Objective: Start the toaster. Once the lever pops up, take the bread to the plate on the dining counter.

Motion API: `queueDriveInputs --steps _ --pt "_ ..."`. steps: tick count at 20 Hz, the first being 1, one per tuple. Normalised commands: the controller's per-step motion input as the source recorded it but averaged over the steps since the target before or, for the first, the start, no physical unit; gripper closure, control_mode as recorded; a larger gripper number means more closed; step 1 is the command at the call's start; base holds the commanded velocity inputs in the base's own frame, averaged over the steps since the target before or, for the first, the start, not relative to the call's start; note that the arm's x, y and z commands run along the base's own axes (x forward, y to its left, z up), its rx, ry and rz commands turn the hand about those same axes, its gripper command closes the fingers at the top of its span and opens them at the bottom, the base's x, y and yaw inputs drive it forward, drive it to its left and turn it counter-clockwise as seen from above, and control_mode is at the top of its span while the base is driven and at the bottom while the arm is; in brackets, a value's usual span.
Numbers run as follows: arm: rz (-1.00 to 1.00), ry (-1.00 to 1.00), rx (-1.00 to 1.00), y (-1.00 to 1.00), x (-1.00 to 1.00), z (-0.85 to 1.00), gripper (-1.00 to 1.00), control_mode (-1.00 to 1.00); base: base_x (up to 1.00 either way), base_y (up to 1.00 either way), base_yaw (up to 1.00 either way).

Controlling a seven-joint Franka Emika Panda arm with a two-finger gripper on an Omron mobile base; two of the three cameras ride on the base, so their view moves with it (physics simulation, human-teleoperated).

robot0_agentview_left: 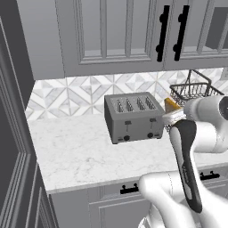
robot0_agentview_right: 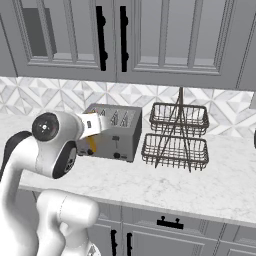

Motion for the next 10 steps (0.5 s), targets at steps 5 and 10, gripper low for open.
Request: queueDriveInputs --steps 5,10 --pt "0.00 0.00 -0.12 0.33 -0.03 -0.11 1.00 -1.00 0.00 0.00 0.00" --pt "0.00 0.00 -0.11 0.29 -0.02 -0.09 1.00 -1.00 0.00 0.00 0.00"
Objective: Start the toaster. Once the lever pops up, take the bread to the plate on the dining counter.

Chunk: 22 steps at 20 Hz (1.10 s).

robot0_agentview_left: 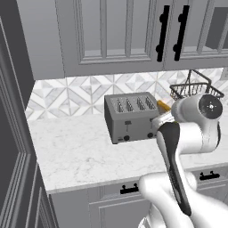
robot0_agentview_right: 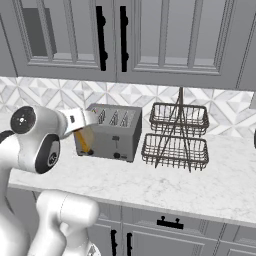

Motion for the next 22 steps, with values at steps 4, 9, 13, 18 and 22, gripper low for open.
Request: queueDriveInputs --steps 4,9,13,18,22 --pt "0.00 0.00 0.00 0.00 0.00 0.00 1.00 1.00 -0.23 0.02 -0.22" --pt "0.00 0.00 0.00 0.00 0.00 0.00 1.00 1.00 -0.20 -0.06 -0.59" --pt "0.00 0.00 0.00 0.00 0.00 0.00 1.00 1.00 -0.09 -0.28 -0.78" --pt "0.00 0.00 0.00 0.00 0.00 0.00 1.00 1.00 0.00 -0.40 -0.84" --pt "0.00 0.00 0.00 0.00 0.00 0.00 1.00 1.00 0.01 -0.40 -0.84"
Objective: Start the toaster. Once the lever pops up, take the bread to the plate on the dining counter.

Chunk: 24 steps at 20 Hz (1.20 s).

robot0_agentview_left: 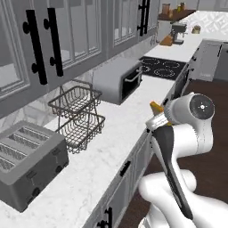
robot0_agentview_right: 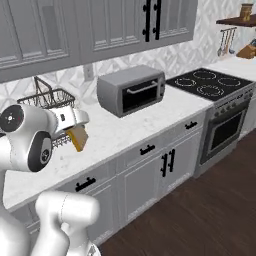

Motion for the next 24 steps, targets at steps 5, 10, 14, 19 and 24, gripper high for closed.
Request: queueDriveInputs --steps 5,10,14,19,24 --pt "0.00 0.00 0.00 0.00 0.00 0.00 1.00 1.00 0.21 -0.29 -0.90" --pt "0.00 0.00 0.00 0.00 0.00 0.00 1.00 1.00 0.27 -0.27 -0.90" --pt "0.00 0.00 0.00 0.00 0.00 0.00 1.00 1.00 0.62 -0.20 -0.79" --pt "0.00 0.00 0.00 0.00 0.00 0.00 1.00 1.00 0.98 -0.28 -0.58" --pt "0.00 0.00 0.00 0.00 0.00 0.00 1.00 1.00 1.00 -0.27 -0.50"
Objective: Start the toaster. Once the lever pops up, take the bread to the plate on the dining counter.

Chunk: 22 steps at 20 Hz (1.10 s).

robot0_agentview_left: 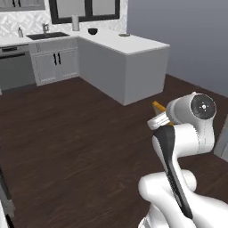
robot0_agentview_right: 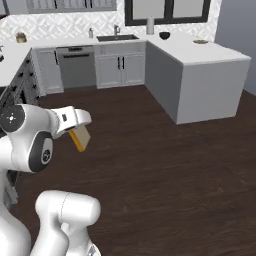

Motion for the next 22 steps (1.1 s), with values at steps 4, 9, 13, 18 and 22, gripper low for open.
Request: queueDriveInputs --steps 4,9,13,18,22 --pt "0.00 0.00 0.00 0.00 0.00 0.00 1.00 1.00 1.00 -0.24 -0.44" --pt "0.00 0.00 0.00 0.00 0.00 0.00 1.00 1.00 1.00 -0.05 -0.41" --pt "0.00 0.00 0.00 0.00 0.00 0.00 1.00 1.00 1.00 0.00 -0.37" --pt "0.00 0.00 0.00 0.00 0.00 0.00 1.00 1.00 1.00 0.00 -0.34" --pt "0.00 0.00 0.00 0.00 0.00 0.00 1.00 1.00 1.00 0.07 -0.36"
